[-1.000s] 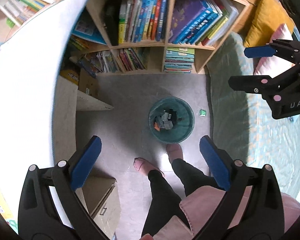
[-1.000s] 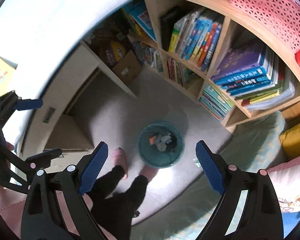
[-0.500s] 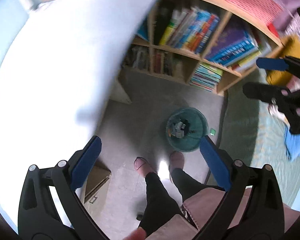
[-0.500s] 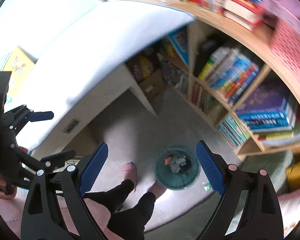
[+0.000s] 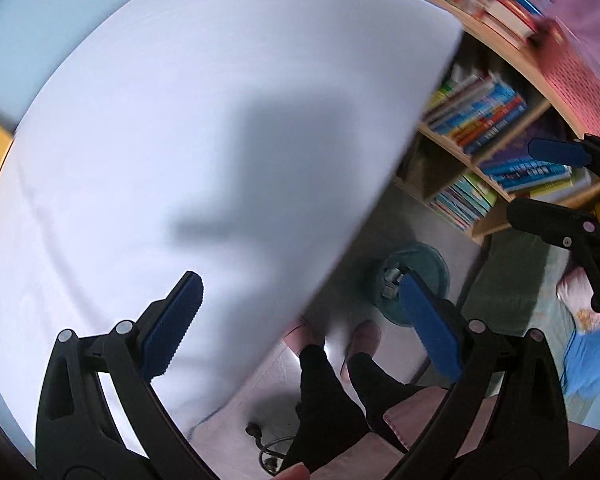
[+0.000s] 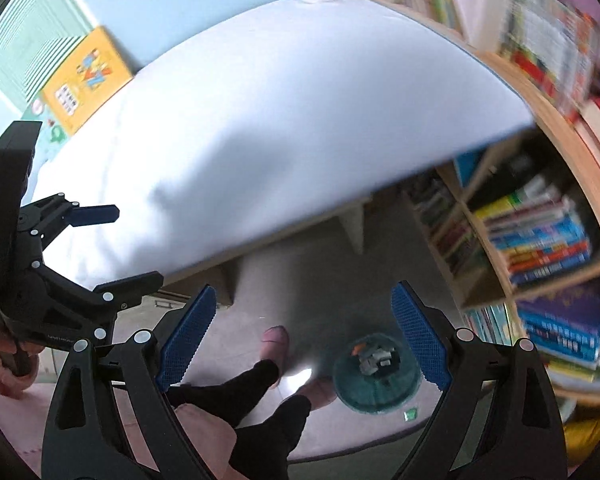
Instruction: Collect trash
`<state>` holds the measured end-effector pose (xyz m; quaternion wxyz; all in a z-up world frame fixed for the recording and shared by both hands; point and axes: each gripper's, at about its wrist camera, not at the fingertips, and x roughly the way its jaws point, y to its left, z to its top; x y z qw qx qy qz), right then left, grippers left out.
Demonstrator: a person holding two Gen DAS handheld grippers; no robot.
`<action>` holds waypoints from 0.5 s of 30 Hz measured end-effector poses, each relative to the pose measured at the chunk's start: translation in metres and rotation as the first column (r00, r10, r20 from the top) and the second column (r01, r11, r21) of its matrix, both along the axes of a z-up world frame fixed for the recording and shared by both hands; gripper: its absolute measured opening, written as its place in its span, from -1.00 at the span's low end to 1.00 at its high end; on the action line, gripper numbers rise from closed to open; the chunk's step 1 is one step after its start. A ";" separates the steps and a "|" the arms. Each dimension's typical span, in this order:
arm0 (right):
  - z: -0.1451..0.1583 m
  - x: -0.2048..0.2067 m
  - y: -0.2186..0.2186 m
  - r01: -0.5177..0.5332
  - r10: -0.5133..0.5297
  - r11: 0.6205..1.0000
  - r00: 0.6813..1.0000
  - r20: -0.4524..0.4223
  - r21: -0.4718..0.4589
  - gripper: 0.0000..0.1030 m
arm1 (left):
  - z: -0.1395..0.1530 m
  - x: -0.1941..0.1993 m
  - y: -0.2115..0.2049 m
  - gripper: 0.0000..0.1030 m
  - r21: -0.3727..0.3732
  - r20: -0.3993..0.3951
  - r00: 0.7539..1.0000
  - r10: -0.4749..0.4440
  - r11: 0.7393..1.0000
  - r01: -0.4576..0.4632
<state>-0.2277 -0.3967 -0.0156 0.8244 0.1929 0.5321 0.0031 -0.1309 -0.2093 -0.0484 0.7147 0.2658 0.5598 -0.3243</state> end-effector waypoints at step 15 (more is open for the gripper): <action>0.017 0.093 0.070 -0.190 0.191 0.982 0.980 0.052 -0.024 0.72 | 0.013 0.074 0.086 0.87 -0.021 0.048 0.975 0.219 0.976 -0.218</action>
